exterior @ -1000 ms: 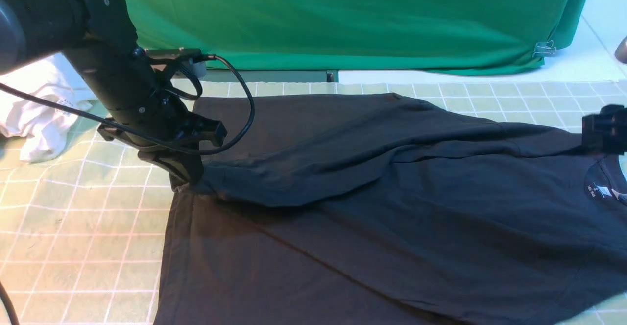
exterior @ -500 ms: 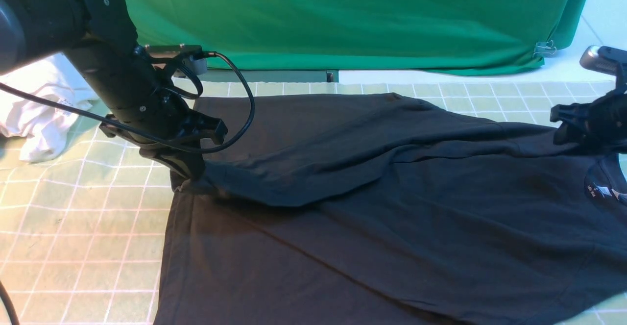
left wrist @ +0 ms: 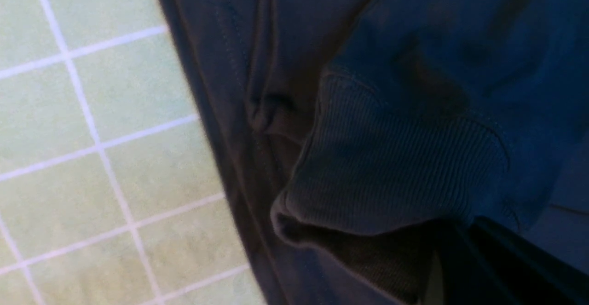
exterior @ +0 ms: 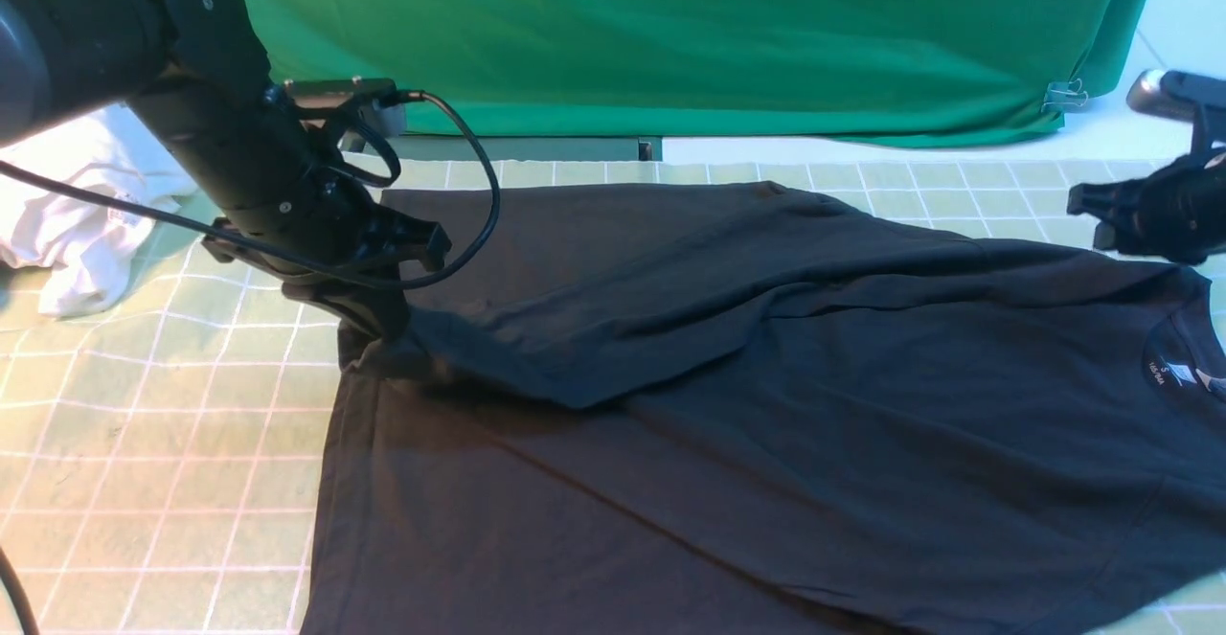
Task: Fold a long-sleeved shirt over a green coffee tablecloth.
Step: 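Fold the left side of the dark shirt inward over its body with the left gripper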
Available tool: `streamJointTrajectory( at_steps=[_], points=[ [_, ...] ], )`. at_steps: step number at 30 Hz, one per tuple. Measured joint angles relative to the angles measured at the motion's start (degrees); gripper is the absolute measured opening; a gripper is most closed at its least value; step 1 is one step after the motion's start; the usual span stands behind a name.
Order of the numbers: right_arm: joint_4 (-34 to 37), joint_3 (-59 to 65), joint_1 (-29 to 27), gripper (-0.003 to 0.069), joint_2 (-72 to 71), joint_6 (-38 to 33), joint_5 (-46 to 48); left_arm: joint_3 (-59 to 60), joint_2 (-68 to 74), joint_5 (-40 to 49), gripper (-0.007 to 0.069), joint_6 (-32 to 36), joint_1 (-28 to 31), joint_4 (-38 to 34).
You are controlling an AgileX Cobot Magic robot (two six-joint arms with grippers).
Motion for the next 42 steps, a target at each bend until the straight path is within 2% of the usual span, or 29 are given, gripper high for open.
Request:
streamJointTrajectory(
  at_steps=[3, 8, 10, 13, 14, 15, 17, 19, 21, 26, 29, 31, 34, 36, 37, 38, 39, 40, 42],
  points=[
    [0.00, 0.00, 0.06, 0.0125, 0.00, -2.27, -0.58, 0.00, 0.00, 0.00, -0.0031, 0.00, 0.00, -0.90],
    [0.02, -2.16, 1.57, 0.0134, -0.23, -15.06, 9.97, 0.00, 0.00, -0.64, -0.0031, 0.19, 0.00, -0.48],
    [-0.09, -3.34, 3.00, 0.0195, -0.49, -17.68, 15.20, 0.00, 0.00, -0.64, -0.0031, 0.19, 0.00, -0.48],
    [-2.77, -4.21, 5.34, 0.0374, -0.67, -19.08, 18.46, 0.00, 0.00, -0.45, -0.0031, 0.19, 0.00, -0.48],
    [-2.77, -4.21, 5.50, 0.0374, -0.67, -19.15, 18.46, 0.00, 0.00, -0.45, -0.0031, 0.19, 0.00, -0.48],
    [-5.00, -4.27, 6.45, 0.0461, -0.67, -19.42, 18.40, 0.00, 0.00, -0.03, -0.0031, 0.27, 0.00, -0.47],
    [-8.61, -4.36, 7.87, 0.0501, -0.61, -19.66, 18.04, 0.00, 0.00, 0.86, -0.0031, 0.66, 0.00, -0.42],
    [-10.96, -4.47, 8.73, 0.0486, -0.32, -19.66, 17.09, 0.00, 0.00, 1.34, -0.0031, 0.87, 0.00, -0.42],
    [-12.47, -4.59, 9.47, 0.0391, 0.49, -19.66, 15.27, 0.00, 0.00, 1.64, -0.0031, 1.08, 0.00, -0.42],
    [-12.96, -4.59, 9.74, 0.0253, 1.81, -18.70, 14.11, 0.00, 0.00, 1.71, -0.0031, 1.33, 0.00, -0.62],
    [-13.10, -4.59, 9.74, 0.0288, 2.04, -16.16, 13.85, 0.00, 0.00, 1.71, -0.0031, 1.38, 0.00, -0.62],
    [-13.14, -4.59, 9.74, 0.0372, 2.08, -15.12, 13.89, 0.00, 0.00, 1.71, -0.0031, 1.42, 0.00, -0.62],
    [-13.14, -4.59, 9.74, 0.0442, 2.15, -14.95, 14.10, 0.00, 0.00, 1.71, -0.0031, 1.42, 0.00, -0.62],
    [-13.14, -4.59, 9.74, 0.0433, 2.37, -14.95, 14.40, 0.00, 0.00, 1.71, -0.0031, 1.42, 0.00, -0.62],
    [-13.14, -4.59, 9.74, 0.0399, 2.55, -14.95, 14.49, 0.00, 0.00, 1.58, -0.0031, 1.42, 0.00, -0.62],
    [-13.16, -4.59, 9.74, 0.0294, 2.87, -15.07, 14.51, 0.00, 0.00, 1.45, -0.0031, 1.42, 0.00, -0.62],
    [-13.16, -4.59, 9.74, 0.0280, 2.93, -15.07, 14.51, 0.00, 0.00, 1.45, -0.0031, 1.42, 0.00, -0.62],
    [-13.16, -4.59, 9.74, 0.0179, 3.15, -15.10, 14.51, 0.00, 0.00, 1.45, -0.0031, 1.45, 0.00, -0.62],
    [-13.16, -4.59, 9.74, 0.0073, 3.20, -15.10, 14.34, 0.00, 0.00, 1.45, -0.0031, 1.57, 0.00, -0.62]
  ],
)
